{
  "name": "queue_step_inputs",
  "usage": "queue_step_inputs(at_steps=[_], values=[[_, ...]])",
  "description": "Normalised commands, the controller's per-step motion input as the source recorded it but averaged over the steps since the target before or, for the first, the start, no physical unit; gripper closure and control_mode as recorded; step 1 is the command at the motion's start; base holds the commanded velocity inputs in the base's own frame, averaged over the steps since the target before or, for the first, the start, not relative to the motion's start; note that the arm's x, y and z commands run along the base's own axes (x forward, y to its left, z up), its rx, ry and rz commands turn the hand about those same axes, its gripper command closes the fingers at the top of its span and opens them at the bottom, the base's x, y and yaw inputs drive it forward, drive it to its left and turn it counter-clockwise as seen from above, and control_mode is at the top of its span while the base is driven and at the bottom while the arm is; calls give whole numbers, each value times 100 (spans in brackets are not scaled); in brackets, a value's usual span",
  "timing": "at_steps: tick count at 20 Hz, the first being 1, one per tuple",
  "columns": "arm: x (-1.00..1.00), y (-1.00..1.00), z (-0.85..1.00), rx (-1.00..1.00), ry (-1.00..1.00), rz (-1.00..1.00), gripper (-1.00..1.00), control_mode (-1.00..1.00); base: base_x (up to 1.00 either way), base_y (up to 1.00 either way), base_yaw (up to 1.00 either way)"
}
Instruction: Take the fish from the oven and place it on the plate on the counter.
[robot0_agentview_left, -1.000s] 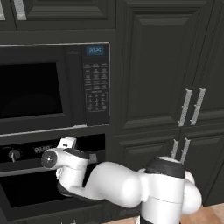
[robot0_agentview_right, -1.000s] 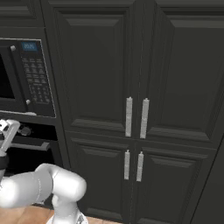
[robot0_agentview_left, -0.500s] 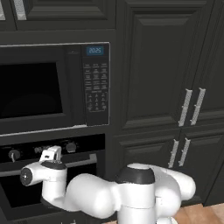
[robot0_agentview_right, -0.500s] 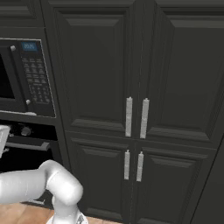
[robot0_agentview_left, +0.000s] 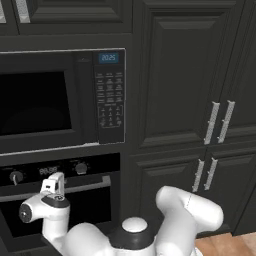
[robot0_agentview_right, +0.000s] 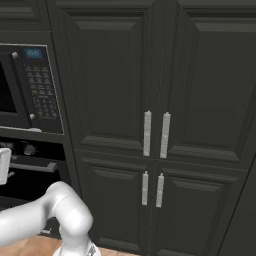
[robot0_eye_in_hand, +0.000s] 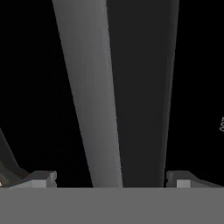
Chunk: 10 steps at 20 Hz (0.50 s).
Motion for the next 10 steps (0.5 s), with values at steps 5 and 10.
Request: queue_step_inputs(at_steps=[5,10], values=[[24,0,-39,0,-9,8,-100,-100,0,0,0],[23,0,-23,0,-4,7,-100,-100,0,0,0]])
